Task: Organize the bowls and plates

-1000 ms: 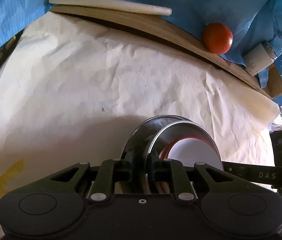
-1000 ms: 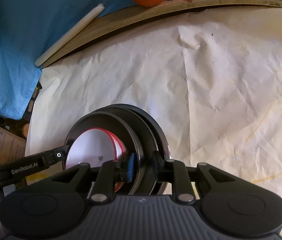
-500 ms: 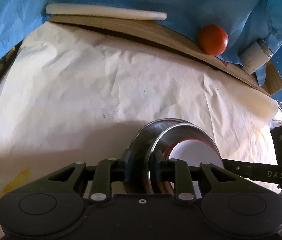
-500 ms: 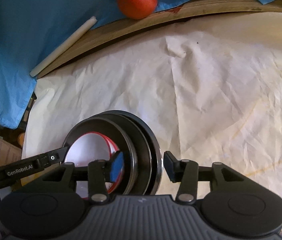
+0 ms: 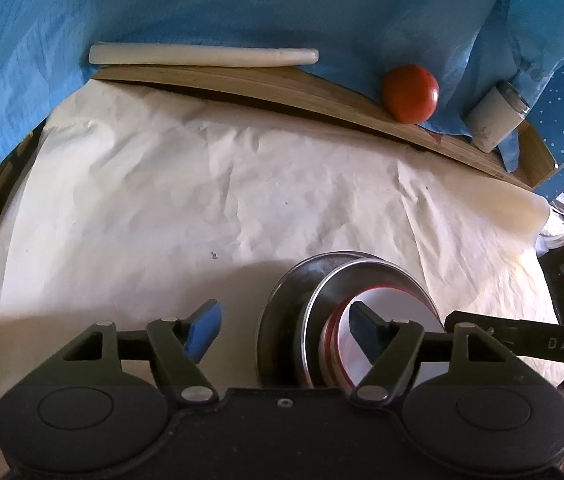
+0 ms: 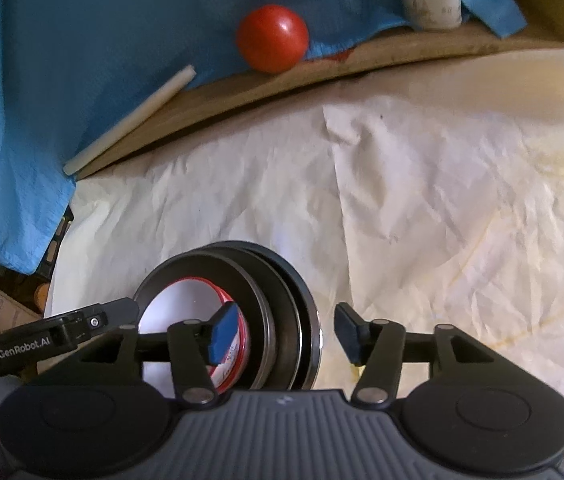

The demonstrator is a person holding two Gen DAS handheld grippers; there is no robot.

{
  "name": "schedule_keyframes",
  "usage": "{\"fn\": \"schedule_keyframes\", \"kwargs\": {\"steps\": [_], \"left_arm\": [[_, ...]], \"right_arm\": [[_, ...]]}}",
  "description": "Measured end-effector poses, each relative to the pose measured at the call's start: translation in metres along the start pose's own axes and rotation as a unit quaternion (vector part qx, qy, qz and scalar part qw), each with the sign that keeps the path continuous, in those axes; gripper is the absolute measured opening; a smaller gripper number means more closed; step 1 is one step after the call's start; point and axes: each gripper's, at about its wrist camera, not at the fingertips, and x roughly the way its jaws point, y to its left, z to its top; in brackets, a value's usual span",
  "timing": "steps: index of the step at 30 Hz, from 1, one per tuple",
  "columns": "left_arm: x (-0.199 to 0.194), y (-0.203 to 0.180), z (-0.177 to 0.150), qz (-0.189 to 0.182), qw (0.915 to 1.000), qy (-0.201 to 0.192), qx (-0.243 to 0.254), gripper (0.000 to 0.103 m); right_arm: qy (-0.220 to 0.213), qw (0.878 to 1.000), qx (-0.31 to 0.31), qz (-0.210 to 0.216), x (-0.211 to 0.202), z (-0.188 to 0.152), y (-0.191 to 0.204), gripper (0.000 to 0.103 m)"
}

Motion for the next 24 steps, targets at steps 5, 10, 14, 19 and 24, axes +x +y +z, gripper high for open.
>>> {"fn": "schedule_keyframes", "kwargs": {"steps": [5,10,14,19,24], "left_arm": [[-0.007,-0.005,-0.001,-0.004,0.9999,-0.014,0.008,0.084],[-0.016,-0.009,-0.005,0.003,0.9992,-0.04,0.003,0.09],[-0.028,-0.012,-0.013,0.007,0.9975,-0.07,-0.005,0.1],[-0.044,-0.02,-0.026,0.01,0.9944,-0.105,-0.011,0.102],[-0.063,-0.031,-0.047,0.013,0.9885,-0.15,-0.009,0.102]], "right_arm": [[-0.028,0.999,-0.024,0.01,-0.009,-0.001,0.007,0.078],[-0.055,0.998,-0.034,0.021,-0.019,-0.006,0.005,0.084],[-0.081,0.995,-0.045,0.033,-0.03,-0.013,0.003,0.094],[-0.117,0.99,-0.067,0.045,-0.051,-0.025,-0.001,0.099],[-0.155,0.983,-0.084,0.054,-0.072,-0.04,-0.008,0.103]]}}
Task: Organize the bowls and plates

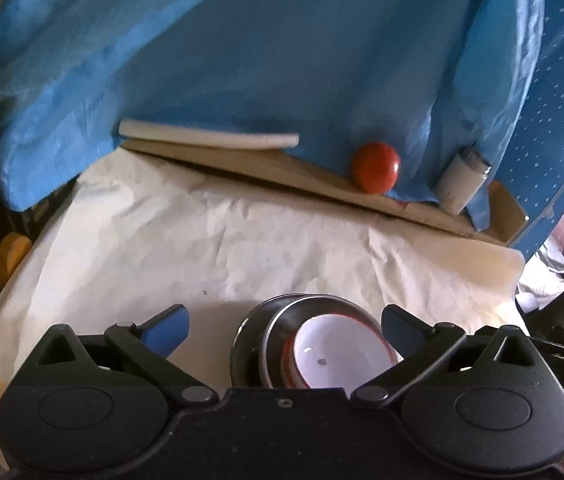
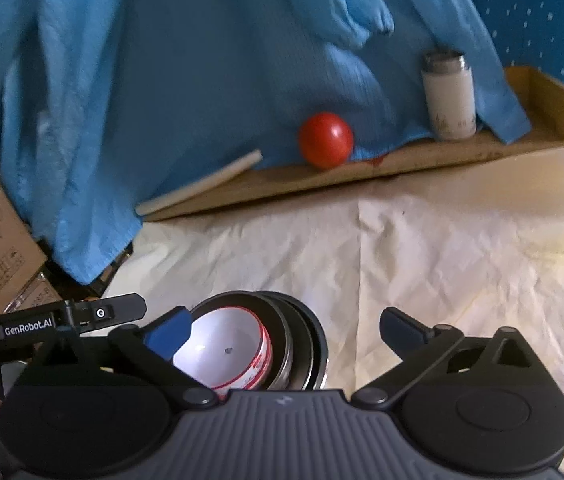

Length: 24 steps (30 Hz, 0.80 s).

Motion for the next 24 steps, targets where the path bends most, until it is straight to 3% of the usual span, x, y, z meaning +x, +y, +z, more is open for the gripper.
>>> {"fn": "schedule_keyframes", "kwargs": {"steps": [16,24], "left_arm": [[-0.066,-0.029,-0.067,0.009,0.9967,-0.077,0.022,0.102],[-0.083,-0.028,-0.096,0.024,0.9958,-0.086,0.022,0.102]], "right_arm": [[-0.071,0.997,-0.043,-0.001,-0.072,-0.049,0.001,0.103],[-0.08,0.995,-0.053,0.001,-0.084,-0.075,0.002,0.103]]}}
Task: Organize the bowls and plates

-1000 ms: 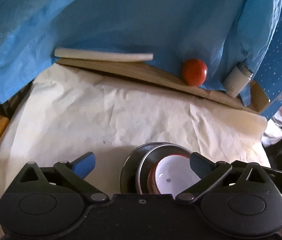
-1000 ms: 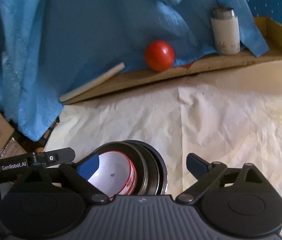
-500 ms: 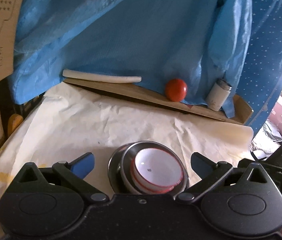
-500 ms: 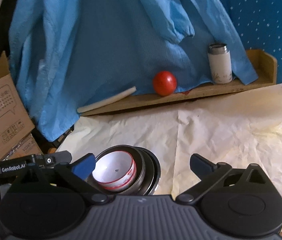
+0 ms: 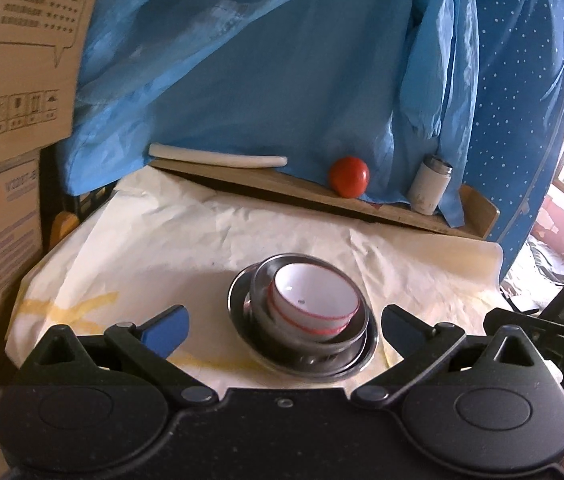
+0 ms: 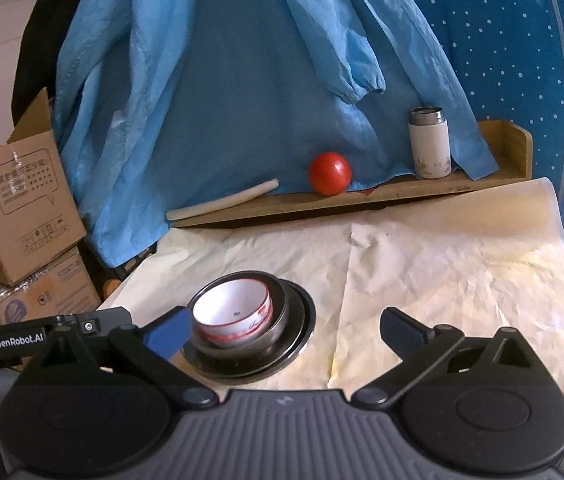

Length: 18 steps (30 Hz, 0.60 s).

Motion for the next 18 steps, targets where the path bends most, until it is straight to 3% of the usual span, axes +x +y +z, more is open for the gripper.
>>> {"fn": "schedule_keyframes", "kwargs": {"steps": [18], "left_arm": [[-0.018,0.009,-0.027,0.021,0.9998,-0.002,-0.001,0.102]], "right_arm": [[0.007,1.0,-0.021,0.003,-0.007,-0.023,0.009,0.103]]}}
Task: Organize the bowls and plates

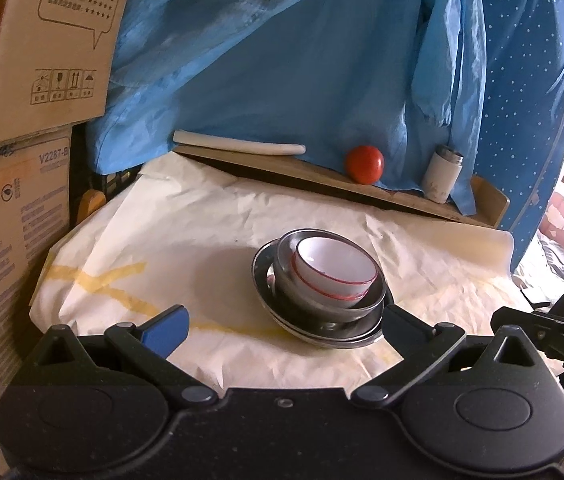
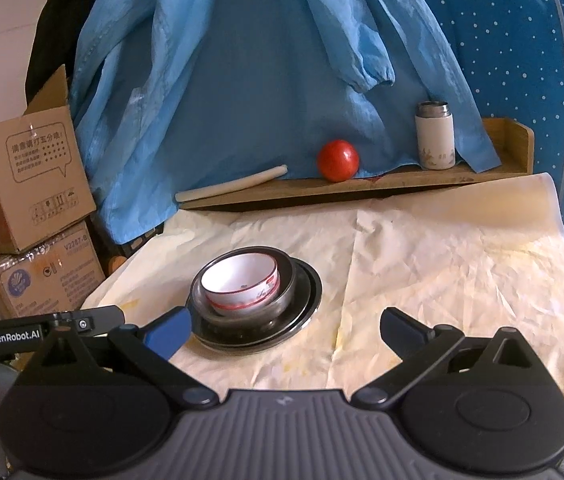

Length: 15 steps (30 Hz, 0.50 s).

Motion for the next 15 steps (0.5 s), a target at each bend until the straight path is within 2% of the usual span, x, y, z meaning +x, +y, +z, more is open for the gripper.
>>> {"fn": "schedule_keyframes", "kwargs": {"steps": [15], "left_arm": [[0.0068,0.0038,-0.008,0.013,0.9998,0.016,0.003,0.102]], "right_arm": [[0.019,1.0,0.002,0.001,0.007,-0.0072,-0.0007,0.103]]}}
